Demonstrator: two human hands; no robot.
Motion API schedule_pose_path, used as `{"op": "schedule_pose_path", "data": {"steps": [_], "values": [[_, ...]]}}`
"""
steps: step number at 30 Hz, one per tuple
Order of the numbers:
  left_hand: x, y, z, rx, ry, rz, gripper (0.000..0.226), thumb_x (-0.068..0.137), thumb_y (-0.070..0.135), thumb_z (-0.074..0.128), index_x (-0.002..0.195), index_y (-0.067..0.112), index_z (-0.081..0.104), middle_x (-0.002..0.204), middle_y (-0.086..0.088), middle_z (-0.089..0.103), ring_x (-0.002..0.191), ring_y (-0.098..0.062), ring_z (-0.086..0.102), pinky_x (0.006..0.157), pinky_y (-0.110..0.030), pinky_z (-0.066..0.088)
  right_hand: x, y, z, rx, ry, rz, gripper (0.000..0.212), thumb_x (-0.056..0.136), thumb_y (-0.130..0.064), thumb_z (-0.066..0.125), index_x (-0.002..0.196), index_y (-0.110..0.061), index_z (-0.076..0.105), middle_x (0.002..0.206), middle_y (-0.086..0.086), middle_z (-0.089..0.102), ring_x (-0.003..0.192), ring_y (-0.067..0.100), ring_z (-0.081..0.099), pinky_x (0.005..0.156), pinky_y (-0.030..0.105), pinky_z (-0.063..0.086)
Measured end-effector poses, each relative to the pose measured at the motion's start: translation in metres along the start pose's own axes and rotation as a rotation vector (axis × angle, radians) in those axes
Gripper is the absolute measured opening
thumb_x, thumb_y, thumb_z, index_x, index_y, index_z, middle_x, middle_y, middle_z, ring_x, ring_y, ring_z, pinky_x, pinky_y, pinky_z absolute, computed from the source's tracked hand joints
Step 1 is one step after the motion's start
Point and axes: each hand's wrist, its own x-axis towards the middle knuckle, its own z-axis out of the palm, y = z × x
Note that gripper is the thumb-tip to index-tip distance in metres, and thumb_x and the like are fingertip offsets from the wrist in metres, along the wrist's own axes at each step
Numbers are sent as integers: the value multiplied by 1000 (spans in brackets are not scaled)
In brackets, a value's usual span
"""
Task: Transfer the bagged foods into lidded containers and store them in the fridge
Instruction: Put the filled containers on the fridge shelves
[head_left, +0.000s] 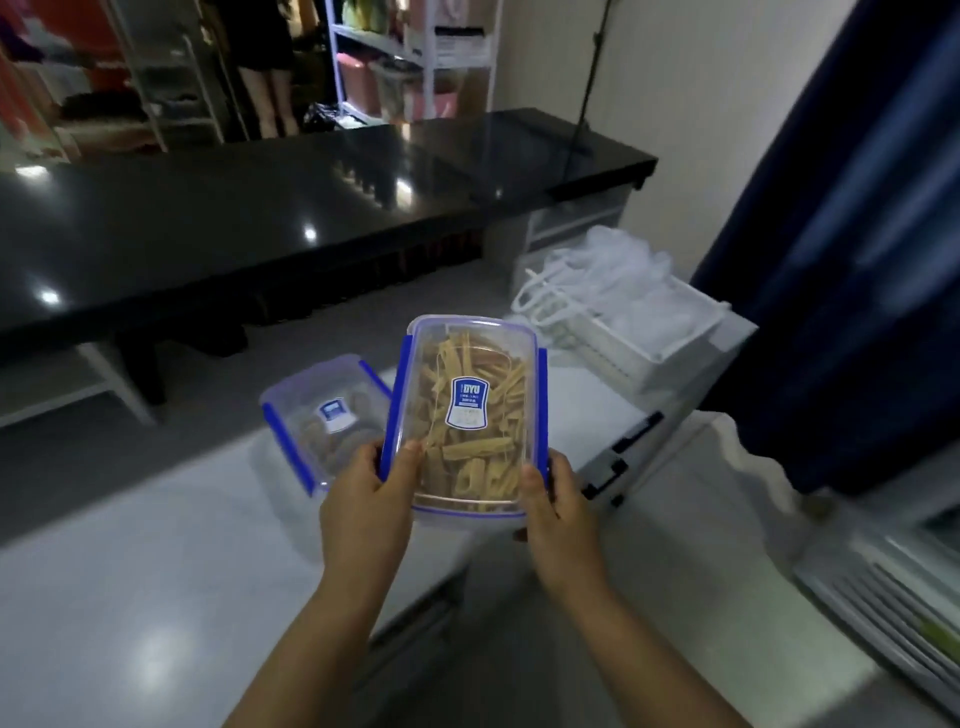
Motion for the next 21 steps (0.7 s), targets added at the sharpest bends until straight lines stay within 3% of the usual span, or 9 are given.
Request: {"op": "schedule_pose_path", "data": {"steps": [3,6,8,14,17,21], "values": [[-34,20,70,1,-121,39,20,91,40,52,95,21,58,83,7,64,72,-7,61,49,-15,42,-9,28,-76,28,93,33,14,82,-60,48,97,-58,49,100,-13,67,90,6,65,80,45,55],[-76,40,146,18,-240,63,20,90,42,52,97,24,55,85,8,65,74,-8,63,55,-21,47,-22,53,-160,67,154,87,23,77,-67,52,99,-64,46,106,-13,66,94,10,66,81,46,56],[-104,49,197,18,-309,69,17,90,40,53,94,24,56,82,10,64,71,-6,62,53,-20,43,-32,71,-216,84,201,105,27,77,-66,52,102,-58,47,105,-12,66,93,11,67,78,46,57],[-178,75,325,57,-544,77,18,89,37,56,89,20,61,77,2,68,65,-7,63,51,-20,44,-68,112,-353,93,409,188,21,90,-37,56,109,-43,50,95,-10,67,77,10,69,64,27,58],[-207,85,375,81,-660,101,19,89,34,57,91,16,63,73,4,66,61,-6,63,44,-11,39,-83,128,-402,110,520,252,20,90,-33,57,110,-35,54,91,-7,67,69,14,68,55,22,53],[-233,96,440,160,-773,138,24,89,35,56,92,13,64,70,6,64,60,-5,59,44,-12,37,-93,154,-452,156,651,333,25,90,-32,57,114,-28,53,93,-3,66,64,14,66,50,18,48]]}}
